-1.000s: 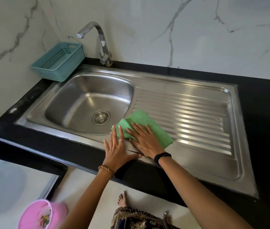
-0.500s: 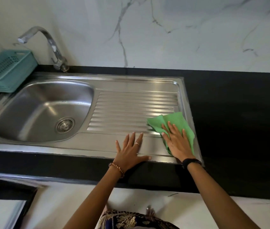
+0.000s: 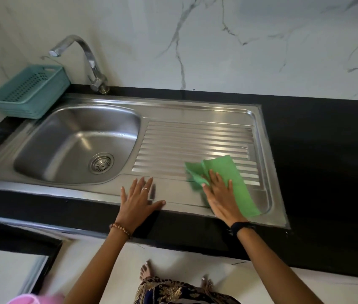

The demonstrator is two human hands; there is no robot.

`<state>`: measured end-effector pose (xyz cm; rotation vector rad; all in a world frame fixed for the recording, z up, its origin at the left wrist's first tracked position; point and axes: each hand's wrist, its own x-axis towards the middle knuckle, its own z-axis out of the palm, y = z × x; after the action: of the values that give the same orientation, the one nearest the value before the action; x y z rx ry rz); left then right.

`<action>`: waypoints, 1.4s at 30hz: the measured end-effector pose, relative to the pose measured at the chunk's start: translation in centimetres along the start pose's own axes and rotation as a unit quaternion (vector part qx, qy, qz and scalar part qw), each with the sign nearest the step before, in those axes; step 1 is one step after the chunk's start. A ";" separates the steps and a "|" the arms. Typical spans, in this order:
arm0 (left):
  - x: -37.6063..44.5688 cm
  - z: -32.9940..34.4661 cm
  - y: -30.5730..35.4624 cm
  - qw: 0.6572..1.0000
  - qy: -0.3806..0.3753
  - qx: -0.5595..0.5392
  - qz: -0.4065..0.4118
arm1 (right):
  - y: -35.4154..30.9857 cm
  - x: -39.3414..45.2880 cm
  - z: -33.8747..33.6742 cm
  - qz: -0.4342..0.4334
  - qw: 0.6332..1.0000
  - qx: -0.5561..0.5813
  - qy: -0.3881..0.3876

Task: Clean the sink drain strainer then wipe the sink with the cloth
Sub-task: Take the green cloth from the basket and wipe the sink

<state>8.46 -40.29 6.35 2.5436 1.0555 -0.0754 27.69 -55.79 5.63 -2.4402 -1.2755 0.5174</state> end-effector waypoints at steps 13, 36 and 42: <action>-1.7 -0.6 -5.9 0.988 0.018 -0.016 -0.150 | -17.6 10.2 7.6 -0.214 0.968 -0.085 -0.103; -0.3 4.3 6.1 0.998 -0.026 0.030 0.051 | 6.9 -3.0 -3.2 0.069 0.992 -0.107 -0.009; -0.6 3.7 5.7 0.999 -0.031 0.007 0.033 | 5.5 -6.4 -3.0 0.102 0.986 -0.130 0.004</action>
<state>12.37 -45.70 4.91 2.5685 0.9498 -0.1415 29.58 -64.41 6.81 -2.8060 -1.1582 0.4143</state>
